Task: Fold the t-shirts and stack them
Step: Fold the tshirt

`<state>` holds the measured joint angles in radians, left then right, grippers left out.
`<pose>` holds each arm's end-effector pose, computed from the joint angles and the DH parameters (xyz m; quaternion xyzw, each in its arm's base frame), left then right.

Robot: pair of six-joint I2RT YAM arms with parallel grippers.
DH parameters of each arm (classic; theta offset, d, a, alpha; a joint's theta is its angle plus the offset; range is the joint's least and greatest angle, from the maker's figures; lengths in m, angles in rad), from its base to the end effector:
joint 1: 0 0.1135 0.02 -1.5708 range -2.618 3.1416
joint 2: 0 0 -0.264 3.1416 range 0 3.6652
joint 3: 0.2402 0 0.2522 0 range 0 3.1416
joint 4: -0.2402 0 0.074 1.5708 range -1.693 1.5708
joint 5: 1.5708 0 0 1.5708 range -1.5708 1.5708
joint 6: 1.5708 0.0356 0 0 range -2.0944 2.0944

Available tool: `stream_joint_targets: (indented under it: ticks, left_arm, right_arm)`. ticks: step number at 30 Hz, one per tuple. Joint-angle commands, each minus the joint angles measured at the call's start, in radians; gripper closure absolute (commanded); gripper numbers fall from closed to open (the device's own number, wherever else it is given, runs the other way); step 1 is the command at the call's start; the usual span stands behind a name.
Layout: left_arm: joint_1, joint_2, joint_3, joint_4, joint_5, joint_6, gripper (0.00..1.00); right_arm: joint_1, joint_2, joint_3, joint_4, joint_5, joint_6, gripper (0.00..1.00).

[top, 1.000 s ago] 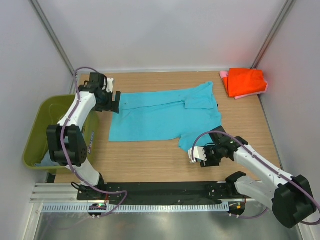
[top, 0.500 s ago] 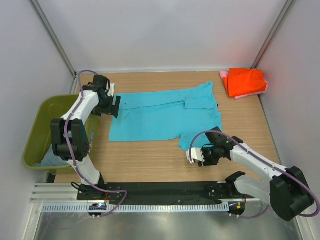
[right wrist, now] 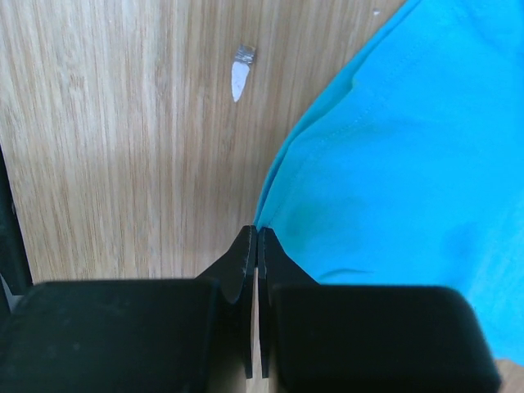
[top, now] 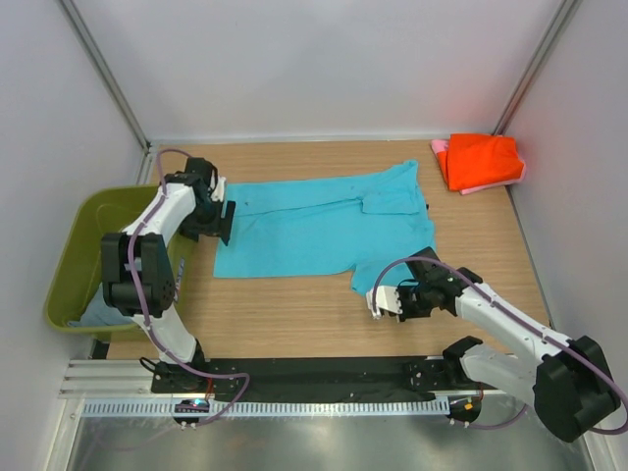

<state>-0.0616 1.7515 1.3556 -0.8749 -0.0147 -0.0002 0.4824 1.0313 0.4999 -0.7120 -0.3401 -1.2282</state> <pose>0.3484 -0.0210 0.2294 0.0293 0.9883 0.0026 0.1496 0.1367 0.0850 0.1657 -0.7520 0.6171 0.0970 0.2104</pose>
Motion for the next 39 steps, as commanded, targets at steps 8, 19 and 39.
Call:
stream_joint_targets:
  ticks: [8, 19, 39]
  left_arm:
    - [0.0, -0.033, -0.082, -0.085, 0.004, -0.012, 0.31]
    - [0.002, 0.028, -0.082, -0.115, 0.062, -0.011, 0.41]
    - [0.0, 0.135, -0.136, -0.111, 0.078, -0.004, 0.66]
  right_arm:
    - [0.002, -0.082, 0.026, -0.026, 0.032, 0.075, 0.99]
    - [0.002, -0.07, 0.02, 0.002, 0.046, 0.085, 0.99]
    - [0.004, -0.016, 0.017, 0.049, 0.053, 0.125, 0.99]
